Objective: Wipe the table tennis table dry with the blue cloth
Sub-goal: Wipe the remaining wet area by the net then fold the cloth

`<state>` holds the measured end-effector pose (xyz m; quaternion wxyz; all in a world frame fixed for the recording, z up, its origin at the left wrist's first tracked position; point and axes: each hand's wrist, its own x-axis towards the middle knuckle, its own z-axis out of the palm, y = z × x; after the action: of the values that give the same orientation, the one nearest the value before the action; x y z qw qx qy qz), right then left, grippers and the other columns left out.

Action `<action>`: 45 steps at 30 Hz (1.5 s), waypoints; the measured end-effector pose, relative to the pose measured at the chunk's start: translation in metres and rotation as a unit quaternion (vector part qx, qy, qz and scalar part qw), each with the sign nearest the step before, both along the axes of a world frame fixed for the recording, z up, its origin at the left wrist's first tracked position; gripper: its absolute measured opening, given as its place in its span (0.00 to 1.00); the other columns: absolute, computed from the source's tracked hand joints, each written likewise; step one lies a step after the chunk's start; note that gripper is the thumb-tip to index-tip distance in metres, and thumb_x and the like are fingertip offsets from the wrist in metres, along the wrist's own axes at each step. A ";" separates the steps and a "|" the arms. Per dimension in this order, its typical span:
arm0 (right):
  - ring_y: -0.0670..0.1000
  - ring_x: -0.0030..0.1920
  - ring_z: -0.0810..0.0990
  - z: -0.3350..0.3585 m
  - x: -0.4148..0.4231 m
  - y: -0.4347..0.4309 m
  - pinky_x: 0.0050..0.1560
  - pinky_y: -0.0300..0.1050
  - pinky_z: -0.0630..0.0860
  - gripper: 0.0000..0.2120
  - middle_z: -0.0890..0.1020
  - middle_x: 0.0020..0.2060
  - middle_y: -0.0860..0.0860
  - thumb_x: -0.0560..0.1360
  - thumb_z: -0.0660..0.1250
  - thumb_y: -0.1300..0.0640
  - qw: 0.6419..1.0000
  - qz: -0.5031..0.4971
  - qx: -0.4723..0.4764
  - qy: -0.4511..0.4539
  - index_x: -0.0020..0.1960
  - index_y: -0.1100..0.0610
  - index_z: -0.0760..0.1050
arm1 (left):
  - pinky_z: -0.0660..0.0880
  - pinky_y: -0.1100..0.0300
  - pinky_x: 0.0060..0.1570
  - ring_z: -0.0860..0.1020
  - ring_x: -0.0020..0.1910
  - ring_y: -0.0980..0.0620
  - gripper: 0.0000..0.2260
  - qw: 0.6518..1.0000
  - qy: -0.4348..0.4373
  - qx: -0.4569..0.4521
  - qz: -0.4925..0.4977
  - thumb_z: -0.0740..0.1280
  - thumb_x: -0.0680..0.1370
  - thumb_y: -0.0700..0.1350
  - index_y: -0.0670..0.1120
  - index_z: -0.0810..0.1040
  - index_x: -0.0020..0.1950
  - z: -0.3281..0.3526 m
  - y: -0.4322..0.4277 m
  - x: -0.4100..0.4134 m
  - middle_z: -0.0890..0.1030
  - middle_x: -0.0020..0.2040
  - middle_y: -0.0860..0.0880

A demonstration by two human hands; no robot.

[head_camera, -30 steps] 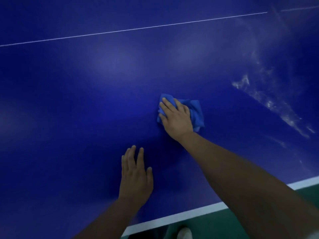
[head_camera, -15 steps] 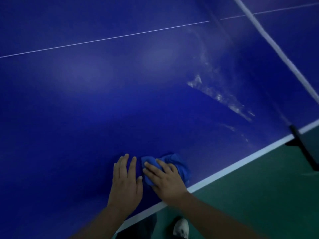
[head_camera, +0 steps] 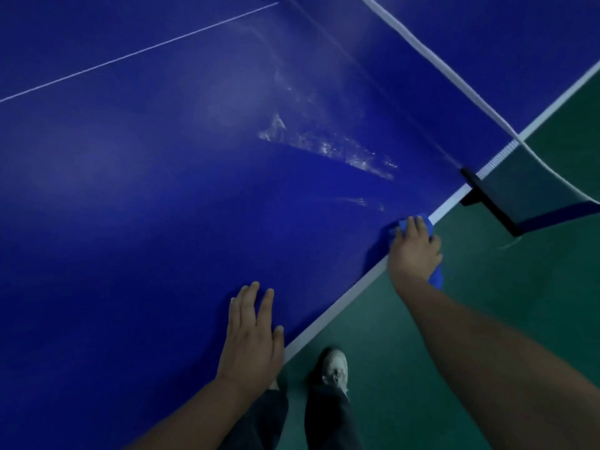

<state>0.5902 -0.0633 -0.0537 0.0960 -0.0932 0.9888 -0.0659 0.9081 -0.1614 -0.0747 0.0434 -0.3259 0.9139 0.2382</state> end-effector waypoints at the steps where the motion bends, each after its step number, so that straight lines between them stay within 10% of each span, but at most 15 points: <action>1: 0.63 0.72 0.63 0.001 0.005 -0.006 0.67 0.58 0.64 0.23 0.60 0.80 0.46 0.85 0.54 0.50 0.999 0.024 -0.017 0.017 0.79 0.52 0.62 | 0.44 0.45 0.76 0.48 0.80 0.43 0.28 1.000 0.003 0.003 -0.002 0.51 0.82 0.53 0.43 0.57 0.80 0.002 -0.001 -0.009 0.50 0.80 0.41; 8: 0.59 0.80 0.48 -0.016 0.094 -0.100 0.75 0.63 0.52 0.25 0.50 0.81 0.43 0.85 0.50 0.44 0.949 0.309 0.003 -0.064 0.81 0.47 0.54 | 0.46 0.45 0.76 0.51 0.79 0.40 0.29 1.000 0.018 -0.002 -0.014 0.65 0.81 0.45 0.41 0.60 0.79 0.008 -0.014 -0.051 0.53 0.79 0.39; 14: 0.58 0.81 0.47 -0.025 0.029 -0.094 0.75 0.64 0.48 0.25 0.50 0.81 0.43 0.85 0.50 0.44 0.942 0.333 0.020 -0.032 0.81 0.45 0.53 | 0.38 0.50 0.75 0.43 0.79 0.44 0.28 1.000 0.000 0.004 -0.023 0.60 0.83 0.48 0.44 0.55 0.81 0.010 -0.004 -0.091 0.48 0.81 0.41; 21: 0.63 0.65 0.70 -0.007 -0.134 0.086 0.59 0.58 0.70 0.19 0.64 0.77 0.49 0.82 0.59 0.55 0.997 0.055 0.055 -0.010 0.73 0.51 0.66 | 0.35 0.51 0.76 0.45 0.80 0.46 0.29 1.000 -0.011 0.020 -0.009 0.48 0.82 0.55 0.44 0.54 0.81 0.030 0.027 -0.142 0.51 0.81 0.43; 25: 0.63 0.64 0.72 0.029 -0.126 0.107 0.59 0.58 0.70 0.25 0.68 0.76 0.51 0.82 0.63 0.51 0.979 0.201 -0.033 -0.002 0.77 0.54 0.66 | 0.39 0.57 0.77 0.46 0.80 0.52 0.25 0.990 0.037 0.138 0.016 0.55 0.85 0.53 0.46 0.56 0.81 0.057 0.059 -0.198 0.55 0.81 0.50; 27: 0.61 0.63 0.74 0.047 -0.102 0.105 0.61 0.58 0.72 0.26 0.72 0.74 0.52 0.81 0.62 0.46 0.953 0.271 -0.137 -0.003 0.76 0.55 0.68 | 0.54 0.60 0.74 0.59 0.77 0.54 0.23 0.947 0.086 0.289 0.113 0.58 0.84 0.55 0.49 0.64 0.78 0.085 0.078 -0.236 0.64 0.77 0.53; 30: 0.55 0.65 0.74 0.068 -0.064 0.102 0.63 0.51 0.70 0.27 0.74 0.72 0.53 0.80 0.60 0.46 0.911 0.320 -0.257 0.033 0.76 0.57 0.68 | 0.72 0.56 0.61 0.78 0.62 0.52 0.20 0.775 0.130 0.544 0.295 0.57 0.83 0.60 0.50 0.79 0.64 0.116 0.094 -0.284 0.81 0.63 0.52; 34: 0.59 0.57 0.81 0.053 -0.075 0.137 0.55 0.50 0.75 0.23 0.82 0.61 0.55 0.79 0.55 0.47 0.904 0.381 -0.194 0.010 0.67 0.55 0.77 | 0.75 0.50 0.63 0.82 0.56 0.46 0.27 0.606 0.150 0.707 0.333 0.53 0.82 0.66 0.48 0.79 0.65 0.137 0.114 -0.314 0.83 0.59 0.40; 36: 0.62 0.50 0.81 0.054 -0.110 0.166 0.45 0.49 0.72 0.19 0.83 0.53 0.54 0.78 0.50 0.43 0.952 0.263 -0.153 -0.002 0.59 0.48 0.74 | 0.67 0.50 0.72 0.77 0.65 0.47 0.29 0.647 0.141 0.677 0.320 0.50 0.83 0.64 0.46 0.71 0.73 0.139 0.124 -0.320 0.77 0.69 0.42; 39: 0.57 0.57 0.75 0.074 -0.122 0.171 0.57 0.49 0.69 0.21 0.80 0.64 0.52 0.81 0.58 0.50 0.946 0.221 -0.233 0.041 0.70 0.57 0.73 | 0.62 0.49 0.75 0.70 0.72 0.49 0.28 0.715 0.132 0.606 0.321 0.50 0.83 0.64 0.49 0.69 0.76 0.141 0.139 -0.330 0.72 0.74 0.48; 42: 0.55 0.59 0.75 0.068 -0.107 0.177 0.58 0.49 0.72 0.25 0.78 0.67 0.53 0.80 0.58 0.50 0.901 0.386 -0.194 0.040 0.73 0.59 0.71 | 0.73 0.53 0.64 0.80 0.60 0.49 0.24 0.676 0.153 0.650 0.311 0.52 0.84 0.63 0.49 0.82 0.57 0.147 0.163 -0.344 0.85 0.56 0.49; 45: 0.60 0.56 0.79 0.063 -0.135 0.201 0.57 0.54 0.76 0.30 0.79 0.67 0.53 0.80 0.52 0.42 0.942 0.301 -0.145 0.024 0.72 0.57 0.73 | 0.72 0.57 0.65 0.80 0.59 0.53 0.20 0.696 0.174 0.639 0.276 0.54 0.85 0.56 0.46 0.79 0.63 0.151 0.174 -0.345 0.83 0.60 0.49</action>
<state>0.4556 0.1375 0.0090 0.0728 -0.4012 0.8964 -0.1739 0.5629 0.0123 0.0763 0.0141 -0.4099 0.4017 0.8188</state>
